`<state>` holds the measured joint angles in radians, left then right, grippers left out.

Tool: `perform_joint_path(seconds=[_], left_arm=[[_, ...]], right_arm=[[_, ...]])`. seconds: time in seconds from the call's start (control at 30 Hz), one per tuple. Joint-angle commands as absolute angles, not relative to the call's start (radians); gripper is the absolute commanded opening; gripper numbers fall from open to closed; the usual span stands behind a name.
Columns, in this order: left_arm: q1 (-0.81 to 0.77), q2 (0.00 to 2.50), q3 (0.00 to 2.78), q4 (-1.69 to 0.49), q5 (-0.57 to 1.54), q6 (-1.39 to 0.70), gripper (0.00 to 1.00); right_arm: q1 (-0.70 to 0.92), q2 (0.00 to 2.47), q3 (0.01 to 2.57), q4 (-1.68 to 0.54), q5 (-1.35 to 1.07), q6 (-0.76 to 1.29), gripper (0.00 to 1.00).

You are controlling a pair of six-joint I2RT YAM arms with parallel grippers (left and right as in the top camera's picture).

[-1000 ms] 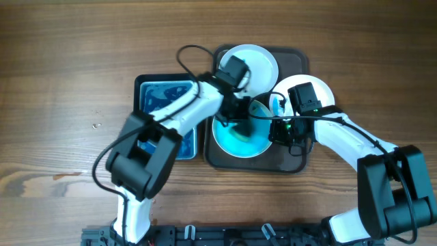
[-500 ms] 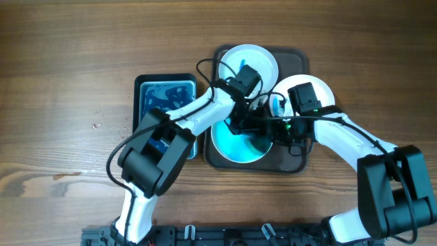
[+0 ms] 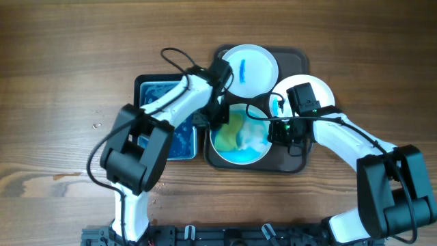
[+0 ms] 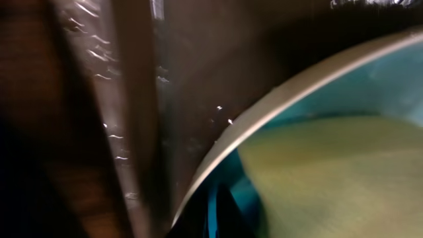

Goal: Clean dirty plates on tray and stack at the side
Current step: 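Scrub the lower-middle plate with the sponge in the left gripper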

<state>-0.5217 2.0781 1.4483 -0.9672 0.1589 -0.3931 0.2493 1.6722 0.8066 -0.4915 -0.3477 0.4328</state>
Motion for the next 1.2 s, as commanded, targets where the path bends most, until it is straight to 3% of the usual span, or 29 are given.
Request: perform_joint_path(seconds=[0.0,0.33,0.4,0.43,0.53,0.87,0.97,1.0,1.17], left_arm=[[-0.501,2.054,1.425,-0.97,-0.076,-0.37,0.04],[-0.513,1.947,1.427,-0.948,0.249,-0.337,0.04],[-0.513,1.927,1.427,-0.952,0.261,-0.348,0.2],[-0.513,1.919,1.427,-0.955,0.268,-0.348,0.22],[-0.513,1.917,1.427,-0.966,0.269,-0.347,0.17],[-0.523,1.918,1.416,-0.976,0.237,-0.344,0.35],[-0.535,1.919,1.386,-0.968,0.146,-0.348,0.08],[-0.536,1.919,1.372,-0.954,0.131,-0.348,0.04],[-0.536,1.919,1.266,-0.842,0.122,-0.348,0.04]], right_arm=[[0.249,1.708,0.781,-0.506,-0.269,0.422,0.04],[0.249,1.708,0.781,-0.506,-0.269,0.422,0.04],[0.249,1.708,0.781,-0.506,-0.269,0.422,0.04],[0.249,1.708,0.781,-0.506,-0.269,0.422,0.04],[0.249,1.708,0.781,-0.505,-0.269,0.422,0.04],[0.249,1.708,0.781,-0.505,-0.269,0.422,0.04],[0.249,1.708,0.781,-0.505,-0.269,0.422,0.04],[0.249,1.708,0.781,-0.505,-0.269,0.422,0.04],[0.249,1.708,0.781,-0.505,-0.269,0.422,0.04]])
